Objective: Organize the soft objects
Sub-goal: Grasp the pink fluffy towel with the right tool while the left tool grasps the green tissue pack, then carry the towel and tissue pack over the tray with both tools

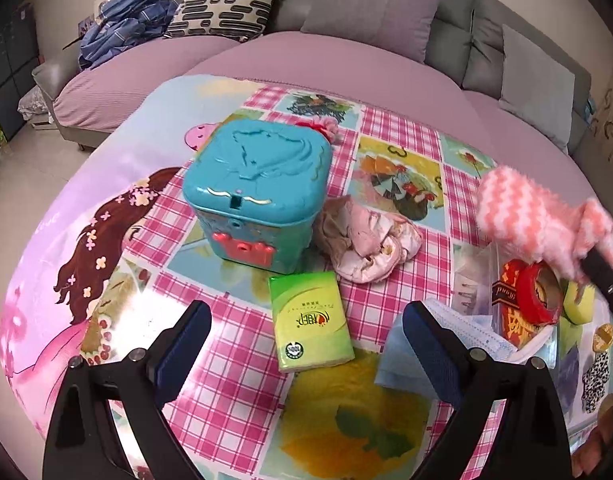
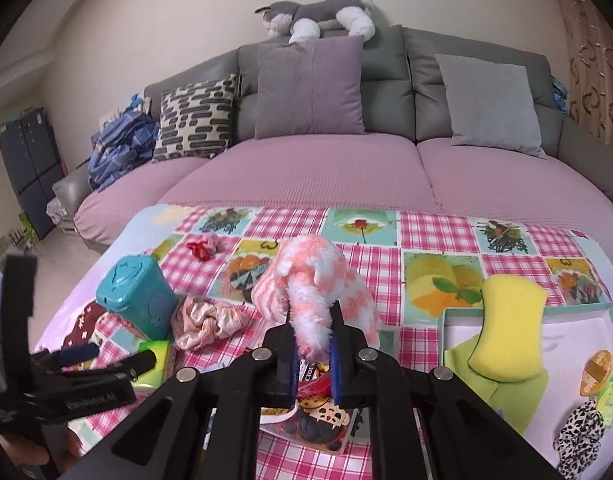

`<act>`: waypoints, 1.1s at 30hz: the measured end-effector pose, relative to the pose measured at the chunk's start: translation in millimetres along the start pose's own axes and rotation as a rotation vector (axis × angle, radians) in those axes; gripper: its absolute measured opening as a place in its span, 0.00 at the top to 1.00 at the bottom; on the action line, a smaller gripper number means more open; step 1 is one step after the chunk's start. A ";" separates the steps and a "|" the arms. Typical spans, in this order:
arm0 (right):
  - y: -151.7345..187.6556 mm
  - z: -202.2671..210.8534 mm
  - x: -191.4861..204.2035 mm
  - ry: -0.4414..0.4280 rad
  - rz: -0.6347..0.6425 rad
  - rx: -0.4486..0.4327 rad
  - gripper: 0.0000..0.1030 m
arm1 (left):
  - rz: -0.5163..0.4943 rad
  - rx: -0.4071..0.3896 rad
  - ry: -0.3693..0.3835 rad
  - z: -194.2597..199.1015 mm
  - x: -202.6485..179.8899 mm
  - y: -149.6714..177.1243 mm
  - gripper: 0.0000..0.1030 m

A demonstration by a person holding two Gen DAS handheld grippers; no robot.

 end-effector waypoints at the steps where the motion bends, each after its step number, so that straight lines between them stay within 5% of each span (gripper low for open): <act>1: -2.0 3.3 -2.2 0.002 -0.008 -0.014 0.89 | -0.004 0.004 -0.002 -1.3 -1.0 0.7 0.06; 19: -12.9 41.9 -74.5 0.102 -0.171 -0.114 0.89 | 0.027 0.087 -0.033 -38.8 5.2 13.9 0.09; 24: -7.5 41.5 -87.5 0.111 -0.202 -0.101 0.89 | 0.032 0.094 -0.021 -42.9 5.3 13.1 0.23; 28: -5.1 42.1 -91.9 0.113 -0.213 -0.098 0.89 | 0.034 0.105 -0.018 -47.5 4.8 14.9 0.53; 33: -2.7 41.6 -94.9 0.113 -0.223 -0.089 0.89 | 0.052 0.077 -0.001 -42.5 8.4 11.2 0.53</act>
Point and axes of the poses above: each gripper's, at about its wrist camera, not at the fingertips, and z roughly against the way its jaws point, x to its left, y to its underside, the point moved 7 cm from there along -z, roughly the way its jaws point
